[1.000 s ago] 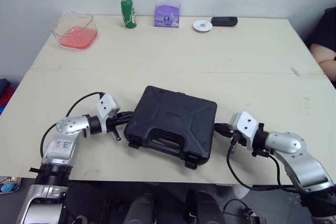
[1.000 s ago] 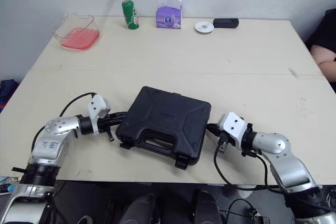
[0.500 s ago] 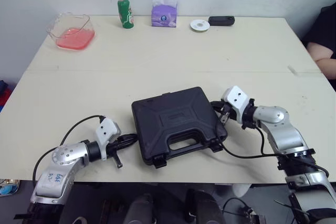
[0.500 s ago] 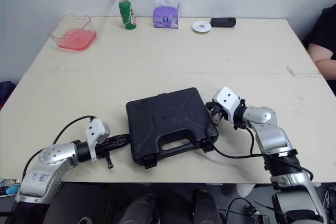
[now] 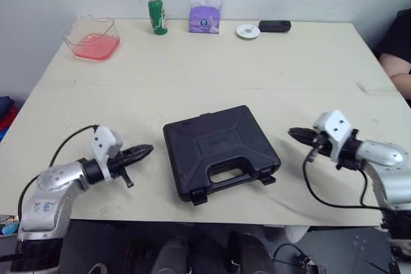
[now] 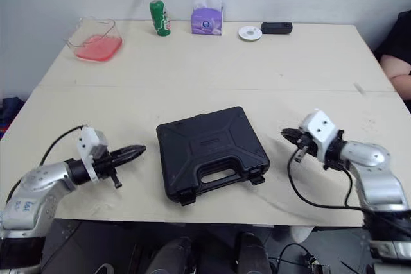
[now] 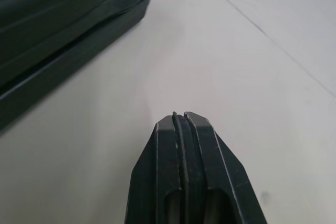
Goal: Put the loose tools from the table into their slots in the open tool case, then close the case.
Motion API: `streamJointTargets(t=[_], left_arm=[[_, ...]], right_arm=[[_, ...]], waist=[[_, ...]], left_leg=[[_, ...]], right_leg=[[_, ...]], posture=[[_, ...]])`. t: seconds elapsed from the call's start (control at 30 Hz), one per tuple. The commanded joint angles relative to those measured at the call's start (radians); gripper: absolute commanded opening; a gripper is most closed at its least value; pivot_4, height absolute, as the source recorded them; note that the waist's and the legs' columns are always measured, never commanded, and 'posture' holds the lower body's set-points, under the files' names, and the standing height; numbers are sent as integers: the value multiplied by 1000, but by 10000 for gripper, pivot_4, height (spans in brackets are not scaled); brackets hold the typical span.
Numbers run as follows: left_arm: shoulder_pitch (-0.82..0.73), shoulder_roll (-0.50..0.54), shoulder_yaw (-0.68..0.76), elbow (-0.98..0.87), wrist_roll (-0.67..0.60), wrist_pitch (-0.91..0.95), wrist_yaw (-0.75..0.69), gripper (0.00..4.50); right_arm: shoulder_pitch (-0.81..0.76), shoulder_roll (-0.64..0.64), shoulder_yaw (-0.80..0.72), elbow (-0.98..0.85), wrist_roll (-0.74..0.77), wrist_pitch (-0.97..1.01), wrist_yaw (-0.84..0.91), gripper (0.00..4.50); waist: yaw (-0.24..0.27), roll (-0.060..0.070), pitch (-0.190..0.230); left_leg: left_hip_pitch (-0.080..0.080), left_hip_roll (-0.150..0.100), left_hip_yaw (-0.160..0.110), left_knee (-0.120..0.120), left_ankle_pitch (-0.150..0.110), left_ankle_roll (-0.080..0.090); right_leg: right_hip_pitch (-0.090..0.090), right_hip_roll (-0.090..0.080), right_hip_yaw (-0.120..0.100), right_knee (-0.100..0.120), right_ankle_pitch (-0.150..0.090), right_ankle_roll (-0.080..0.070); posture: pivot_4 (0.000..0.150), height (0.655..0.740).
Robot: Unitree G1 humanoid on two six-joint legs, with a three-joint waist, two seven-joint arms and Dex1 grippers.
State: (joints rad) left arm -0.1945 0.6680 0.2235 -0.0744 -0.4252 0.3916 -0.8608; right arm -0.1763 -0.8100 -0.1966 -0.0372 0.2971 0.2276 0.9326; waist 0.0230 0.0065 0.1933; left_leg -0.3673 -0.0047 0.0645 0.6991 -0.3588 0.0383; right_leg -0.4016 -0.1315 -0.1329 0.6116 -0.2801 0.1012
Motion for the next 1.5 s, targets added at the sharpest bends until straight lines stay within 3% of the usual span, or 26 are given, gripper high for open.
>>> streamJointTargets(t=[0.03,0.17,0.33,0.5,0.67,0.97,1.5], left_arm=[[-136,8,-31,141,44,-58,-12,222],[-309,-23,-134,343,143,-149,-33,222],[-464,-72,-236,577,240,-263,-78,222],[-566,-116,-280,751,284,-344,-129,222],[-574,-140,-285,799,299,-388,-158,222],[-443,-132,-259,656,268,-357,-174,222],[-81,-78,-147,141,239,-193,22,222]], right_arm=[[130,-44,-115,-150,73,91,16,0],[349,-48,-158,-324,94,142,29,0],[489,-23,-112,-425,94,177,20,0],[521,19,-26,-476,67,155,-17,0],[479,82,53,-491,46,160,-81,0],[315,168,140,-437,21,157,-171,0],[111,223,198,-235,-88,42,-218,0]], waist=[[9,0,0],[14,-1,0],[3,-2,-1],[-1,-3,-1],[0,-3,-1],[0,-4,-1],[-6,-4,-1]], left_leg=[[0,-1,0,0,0,0],[-1,-2,1,-1,0,1],[2,-1,5,0,-1,2],[2,-1,6,-1,-1,2],[2,-1,6,0,-1,2],[1,-1,5,0,-1,2],[1,-1,3,0,-1,2]], right_leg=[[0,0,0,0,0,0],[0,0,-1,-1,0,1],[0,1,-3,-1,1,2],[0,2,-3,-1,1,2],[0,2,-3,-1,1,2],[0,1,-2,-1,1,2],[0,0,3,-1,1,2]], posture=[[1500,7400],[1500,7400],[1500,7400],[1500,7400],[1500,7400],[1500,7400],[1500,7400]])
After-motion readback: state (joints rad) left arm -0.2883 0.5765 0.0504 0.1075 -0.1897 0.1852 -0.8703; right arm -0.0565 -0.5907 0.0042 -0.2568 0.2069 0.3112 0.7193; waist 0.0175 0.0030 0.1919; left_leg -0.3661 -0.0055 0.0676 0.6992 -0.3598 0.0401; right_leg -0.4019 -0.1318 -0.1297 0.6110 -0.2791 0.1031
